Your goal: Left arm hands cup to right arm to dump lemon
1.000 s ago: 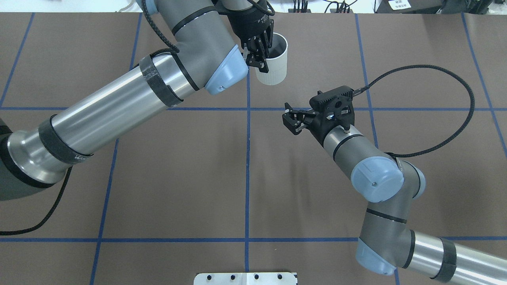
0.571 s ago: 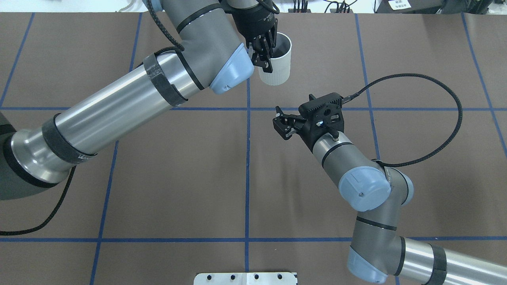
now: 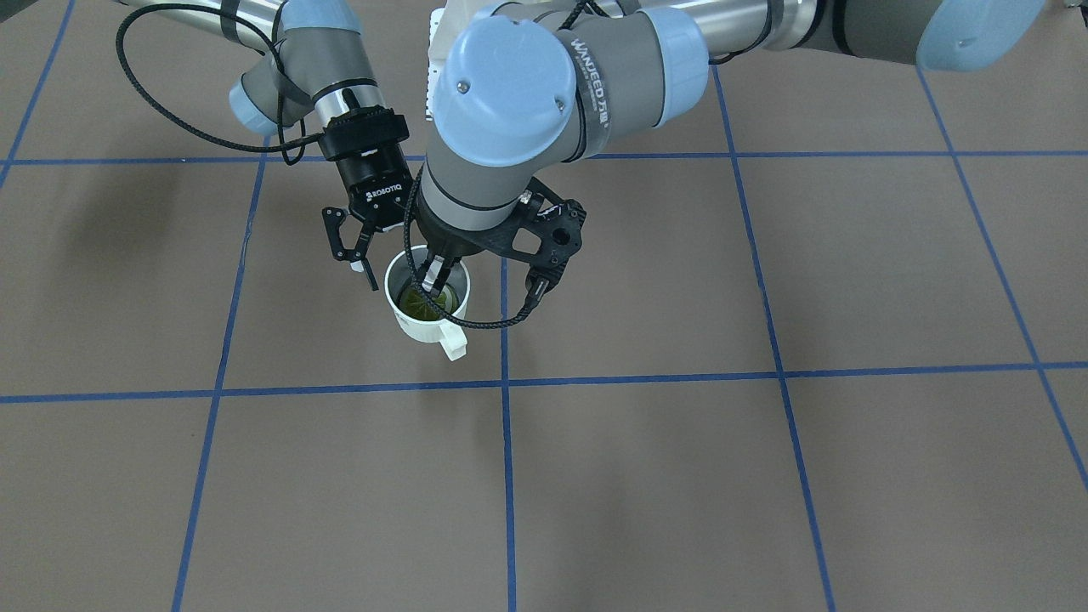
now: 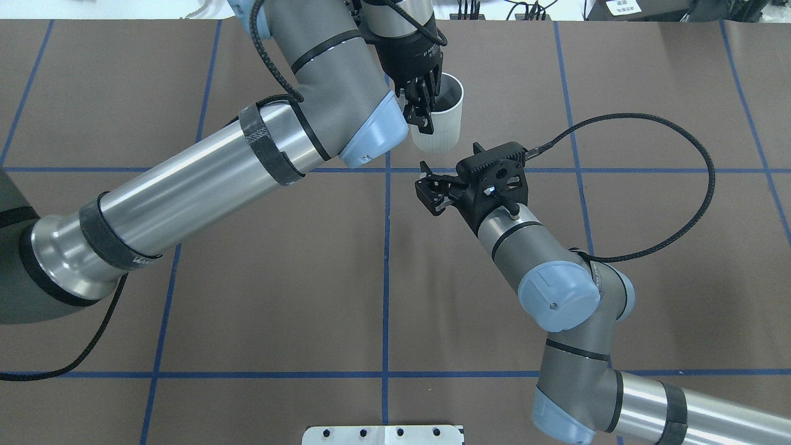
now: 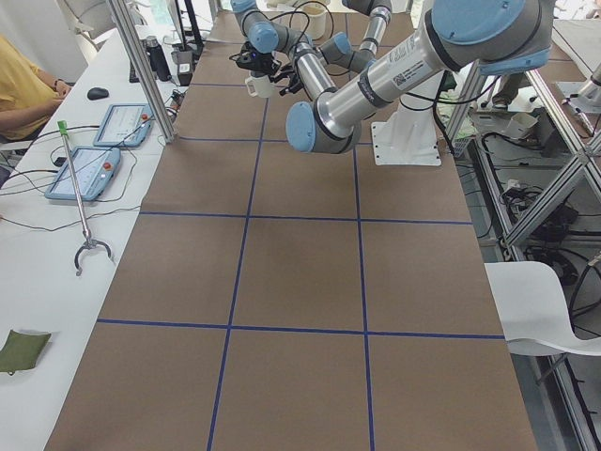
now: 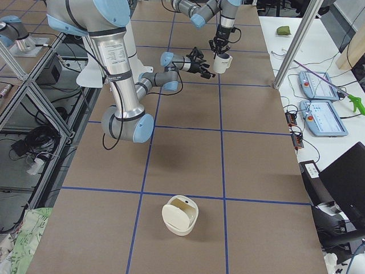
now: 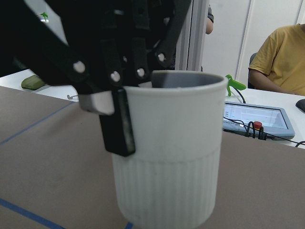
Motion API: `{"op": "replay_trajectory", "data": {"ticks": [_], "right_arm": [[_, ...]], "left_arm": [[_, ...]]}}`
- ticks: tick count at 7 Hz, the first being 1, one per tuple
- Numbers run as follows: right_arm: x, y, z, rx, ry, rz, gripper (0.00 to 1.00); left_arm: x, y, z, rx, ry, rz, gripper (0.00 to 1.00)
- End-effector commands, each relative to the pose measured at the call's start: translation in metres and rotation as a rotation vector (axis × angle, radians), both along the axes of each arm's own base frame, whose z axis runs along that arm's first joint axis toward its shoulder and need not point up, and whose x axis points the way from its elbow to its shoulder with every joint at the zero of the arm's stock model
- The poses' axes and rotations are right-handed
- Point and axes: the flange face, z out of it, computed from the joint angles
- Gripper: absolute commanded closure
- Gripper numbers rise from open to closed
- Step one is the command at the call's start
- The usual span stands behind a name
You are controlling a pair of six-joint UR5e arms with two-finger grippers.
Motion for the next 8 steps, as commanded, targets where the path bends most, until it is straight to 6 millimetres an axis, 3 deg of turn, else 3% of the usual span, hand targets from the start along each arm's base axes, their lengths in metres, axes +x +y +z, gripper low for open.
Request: {"op": "replay_trajectory", "data": {"ticks": [1, 8], "right_arm": [[-0.002, 0.002, -0.006, 0.005, -0.008, 0.006, 0.01], [-0.002, 0.0, -0.004, 0.006, -0.001, 0.033, 0.01]], "left_arm": [[0.004, 0.005, -0.001, 0.0, 0.001, 0.01, 1.0], [0.014, 0.022, -0.008, -0.01, -0.004, 0.036, 1.0]]}}
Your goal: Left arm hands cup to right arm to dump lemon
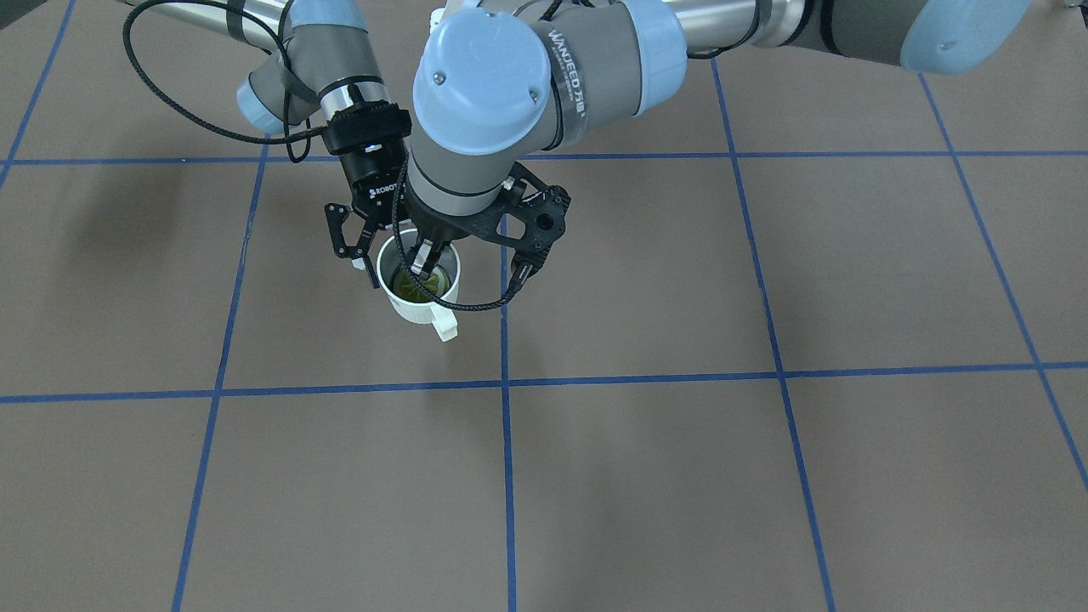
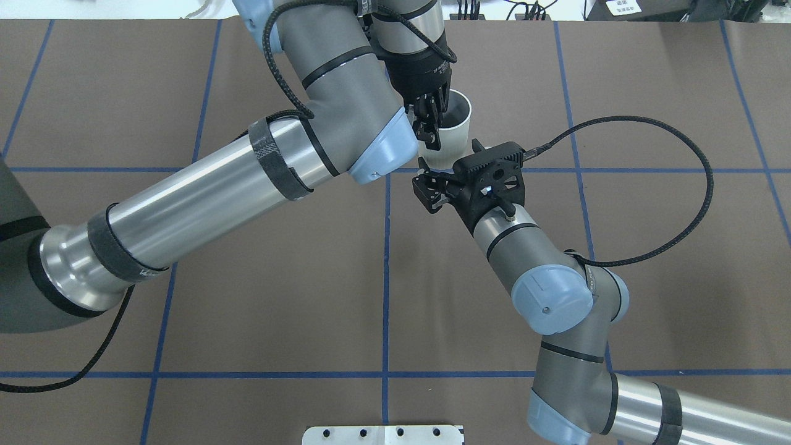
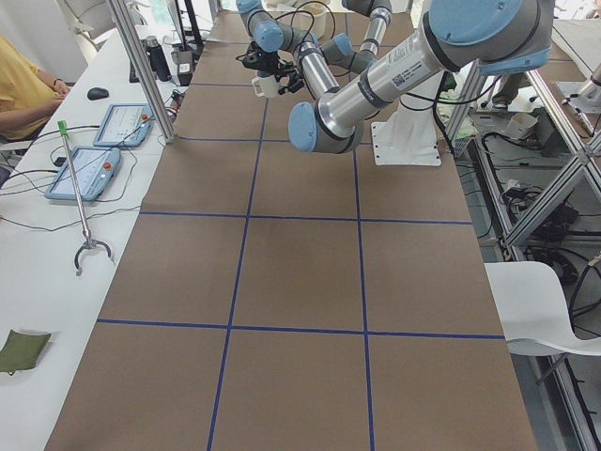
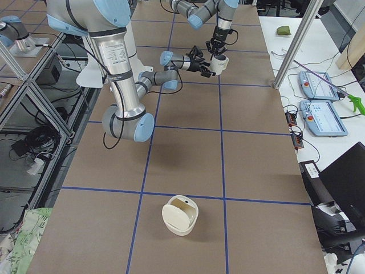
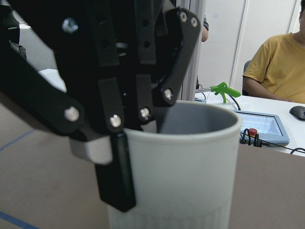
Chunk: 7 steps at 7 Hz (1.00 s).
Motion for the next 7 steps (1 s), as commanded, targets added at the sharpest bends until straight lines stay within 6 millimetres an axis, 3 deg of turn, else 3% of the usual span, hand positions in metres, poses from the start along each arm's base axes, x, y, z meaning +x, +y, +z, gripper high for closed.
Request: {"op": "replay_trajectory", "data": {"ticks": [1, 7], "right_arm": [[-0.001, -0.0004, 0.0018, -0.002, 0.005, 0.001, 0.01], [-0.0018, -0.0015, 0.0042, -0.003, 0.008, 0.01, 0.01]], "left_arm": [[0.0014, 0.0058, -0.004, -0.015, 0.004, -0.004, 1.0], [0.0059, 0.0144, -0.0057, -0.015, 0.009, 0.007, 1.0]]}}
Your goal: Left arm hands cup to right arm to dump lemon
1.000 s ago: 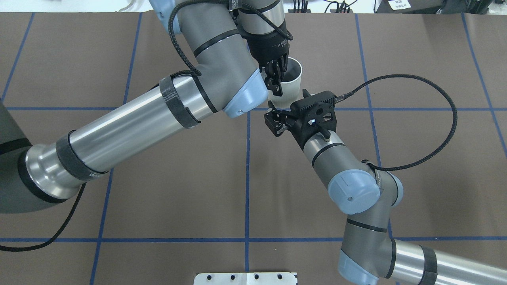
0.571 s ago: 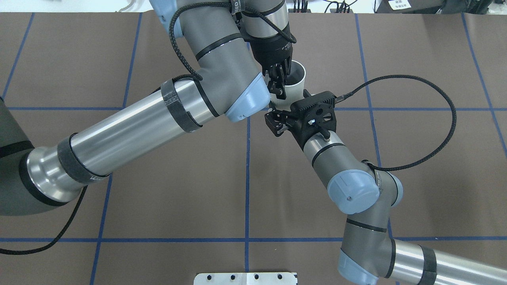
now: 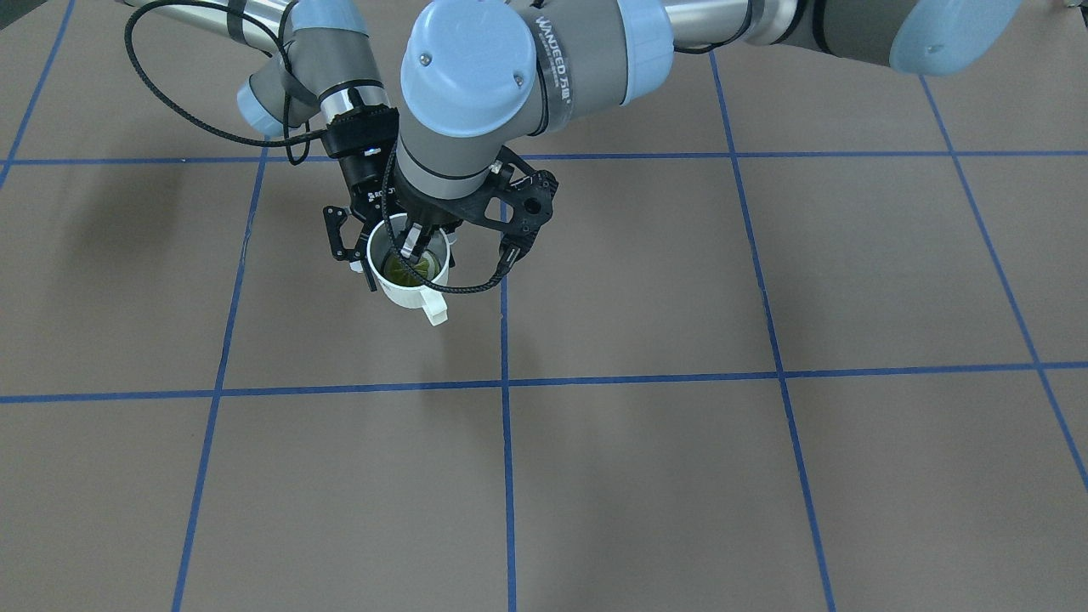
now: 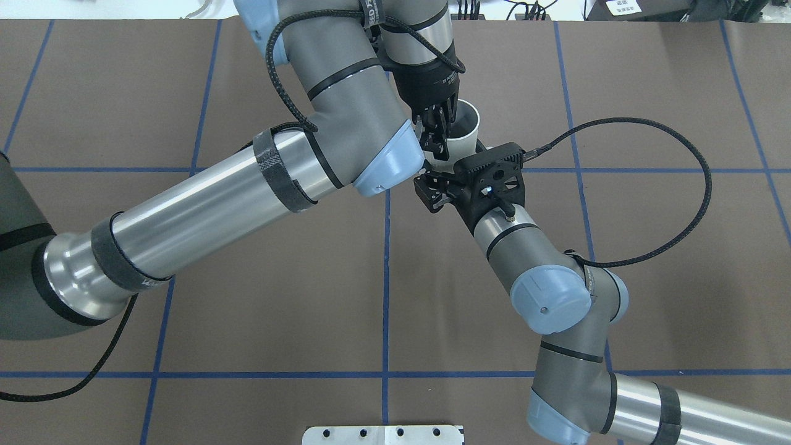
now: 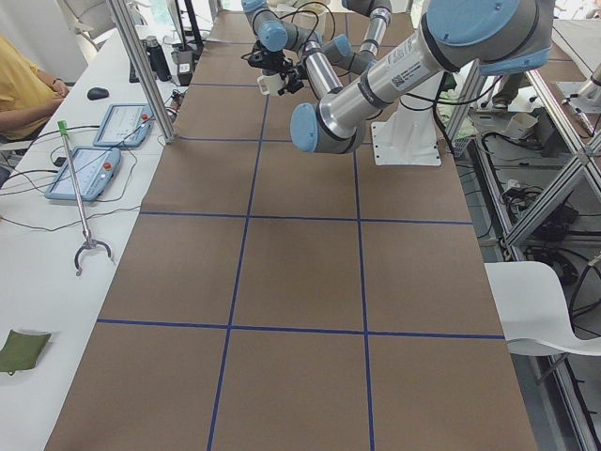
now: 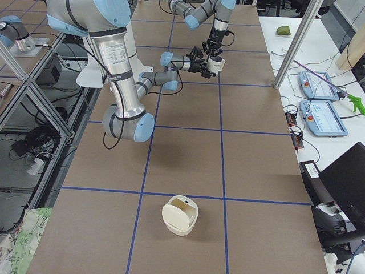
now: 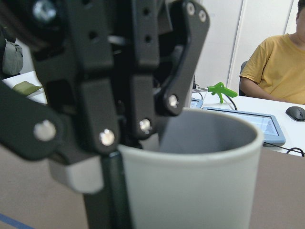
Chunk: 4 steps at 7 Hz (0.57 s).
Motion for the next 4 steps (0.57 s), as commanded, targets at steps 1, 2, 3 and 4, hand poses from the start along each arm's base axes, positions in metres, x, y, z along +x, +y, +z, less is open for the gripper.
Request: {"op": "replay_trajectory", "data": {"ticks": [1, 2, 3, 4], "right_arm": [[0.0, 0.0, 0.0, 0.0, 0.0, 0.0, 0.02], [0.0, 0.0, 0.0, 0.001, 0.001, 0.0, 0.15], [0.0, 0.0001, 0.001, 0.0, 0.003, -0.002, 0.33], [-0.0012, 0.0016, 0.001, 0.0, 0.003, -0.005, 0.51]], "left_arm": [[0.0003, 0.0003, 0.0, 0.001, 0.0, 0.001, 1.0], [0.0003, 0.0003, 0.0, 0.0, 0.0, 0.0, 1.0], [0.0003, 0.0004, 0.0, -0.001, 0.001, 0.001, 1.0], [0.0005, 0.0004, 0.001, -0.002, 0.001, 0.003, 1.0]]}}
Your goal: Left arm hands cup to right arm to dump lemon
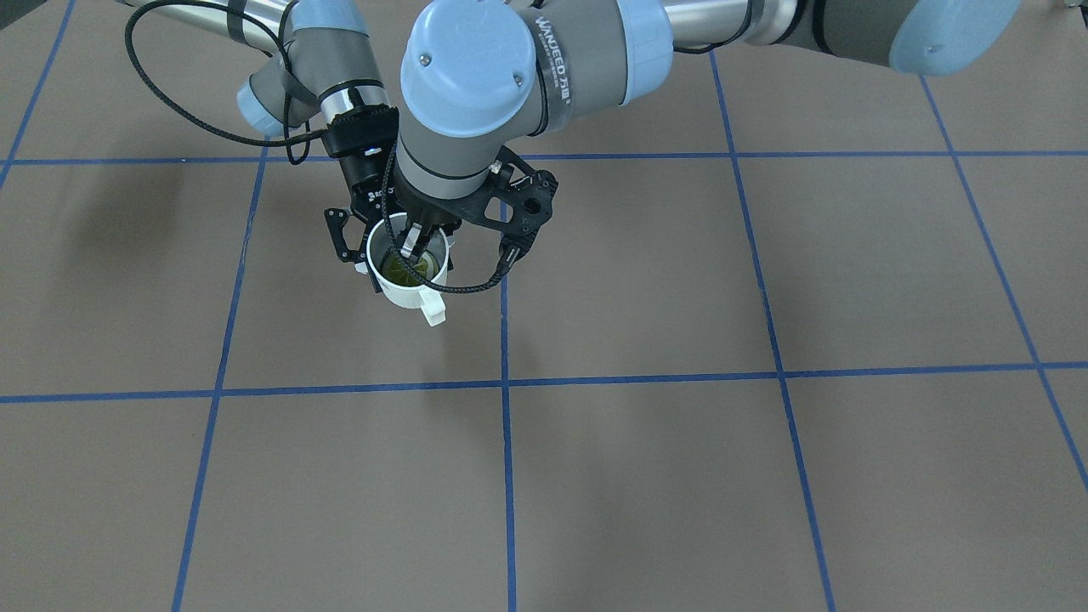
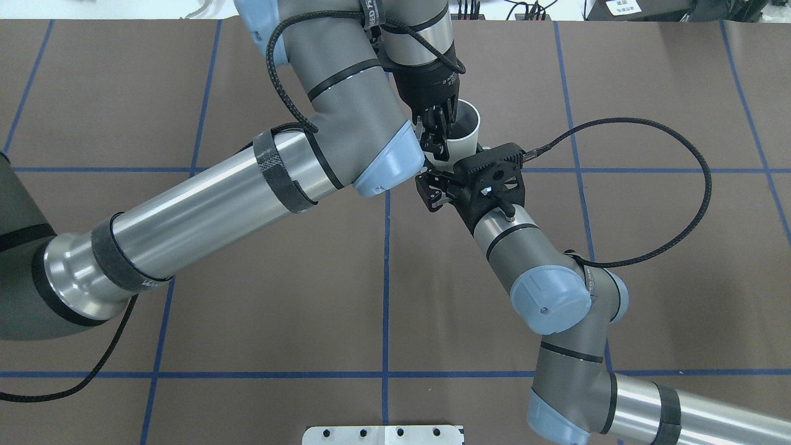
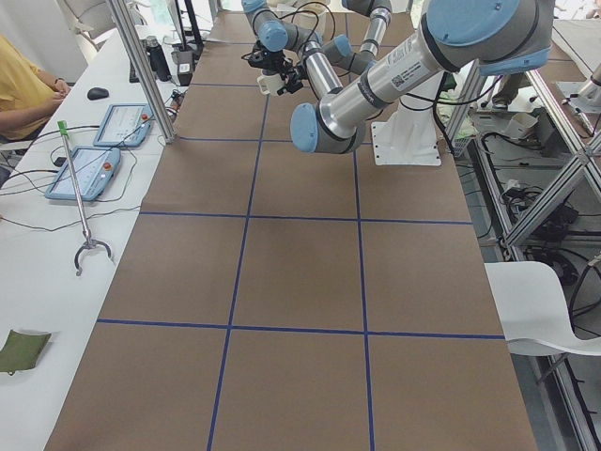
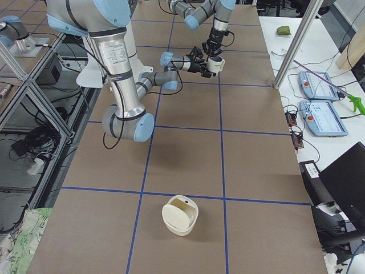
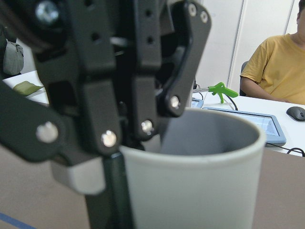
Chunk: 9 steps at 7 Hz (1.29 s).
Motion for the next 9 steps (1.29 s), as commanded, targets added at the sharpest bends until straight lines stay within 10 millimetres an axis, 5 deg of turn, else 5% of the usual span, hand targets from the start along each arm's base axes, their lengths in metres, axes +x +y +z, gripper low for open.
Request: {"op": "replay_trajectory", "data": {"ticks": [1, 2, 6, 8, 9], "right_arm": [[-0.001, 0.001, 0.0, 0.001, 0.001, -0.003, 0.57], [-0.001, 0.001, 0.0, 0.001, 0.001, -0.003, 0.58], [0.004, -0.002, 0.008, 0.001, 0.015, -0.001, 0.57], [0.028, -0.008, 0.026, 0.01, 0.005, 0.025, 0.58], [0.054, -0.007, 0.057, 0.024, -0.049, 0.043, 0.64]], "left_arm": [[0.0, 0.0, 0.0, 0.004, 0.003, 0.003, 0.61], [-0.006, 0.004, -0.005, 0.015, 0.015, 0.0, 0.01], [-0.077, -0.029, -0.023, 0.08, 0.06, -0.086, 0.0], [-0.102, -0.05, -0.02, 0.156, 0.066, -0.088, 0.0], [-0.11, -0.057, -0.019, 0.179, 0.065, -0.089, 0.0]]}}
